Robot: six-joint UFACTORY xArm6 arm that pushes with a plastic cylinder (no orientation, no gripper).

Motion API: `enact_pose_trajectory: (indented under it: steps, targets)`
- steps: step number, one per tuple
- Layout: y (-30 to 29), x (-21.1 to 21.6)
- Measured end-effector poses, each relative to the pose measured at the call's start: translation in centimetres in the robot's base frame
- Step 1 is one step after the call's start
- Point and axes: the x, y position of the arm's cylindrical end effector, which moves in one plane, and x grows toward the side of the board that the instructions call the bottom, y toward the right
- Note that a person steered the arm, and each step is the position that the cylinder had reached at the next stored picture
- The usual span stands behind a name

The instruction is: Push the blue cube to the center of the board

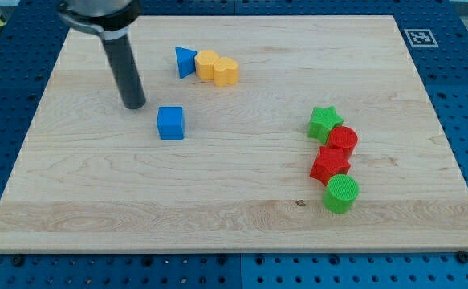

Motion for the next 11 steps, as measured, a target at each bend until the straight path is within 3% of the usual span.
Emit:
enact_pose_trajectory:
  steps: [3,6,7,9,10,11]
  targets:
    - [5.4,2.7]
    - [7.1,8.2]
    - [8.5,6.9]
    - [11.6,0.4]
    - [11.9,1.0]
    - [9.9,5.3]
